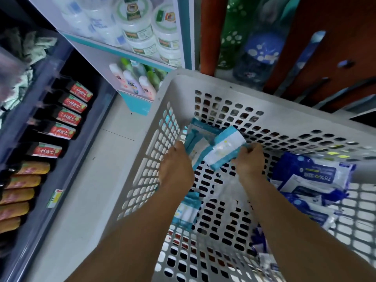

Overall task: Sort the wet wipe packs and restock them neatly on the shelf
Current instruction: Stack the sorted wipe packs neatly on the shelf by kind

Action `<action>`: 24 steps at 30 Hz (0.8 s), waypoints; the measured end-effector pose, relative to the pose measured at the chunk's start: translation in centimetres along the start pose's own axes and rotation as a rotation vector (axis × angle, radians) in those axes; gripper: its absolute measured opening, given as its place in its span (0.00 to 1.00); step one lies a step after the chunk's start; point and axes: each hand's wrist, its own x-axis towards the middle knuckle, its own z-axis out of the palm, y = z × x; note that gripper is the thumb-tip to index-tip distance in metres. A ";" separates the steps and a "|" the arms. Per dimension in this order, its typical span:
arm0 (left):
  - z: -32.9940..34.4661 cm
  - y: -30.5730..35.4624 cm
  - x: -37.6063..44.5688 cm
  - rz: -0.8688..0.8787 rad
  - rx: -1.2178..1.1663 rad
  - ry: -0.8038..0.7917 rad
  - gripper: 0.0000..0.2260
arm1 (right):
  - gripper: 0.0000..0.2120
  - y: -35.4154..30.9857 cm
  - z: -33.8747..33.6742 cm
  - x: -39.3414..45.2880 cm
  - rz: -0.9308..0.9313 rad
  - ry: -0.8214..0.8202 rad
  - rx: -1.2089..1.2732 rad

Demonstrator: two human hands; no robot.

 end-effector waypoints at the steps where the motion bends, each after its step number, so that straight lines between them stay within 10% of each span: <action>1: 0.0 0.1 -0.2 -0.031 -0.023 -0.010 0.18 | 0.05 0.2 0.6 0.3 0.099 -0.005 0.091; 11: 0.6 -0.4 -0.8 -0.104 -0.001 -0.083 0.22 | 0.21 0.0 3.8 0.3 -0.008 -0.136 -0.004; 24: -2.5 0.5 -4.7 -0.009 -0.118 -0.015 0.19 | 0.08 -1.4 -3.3 -5.0 -0.138 -0.204 0.136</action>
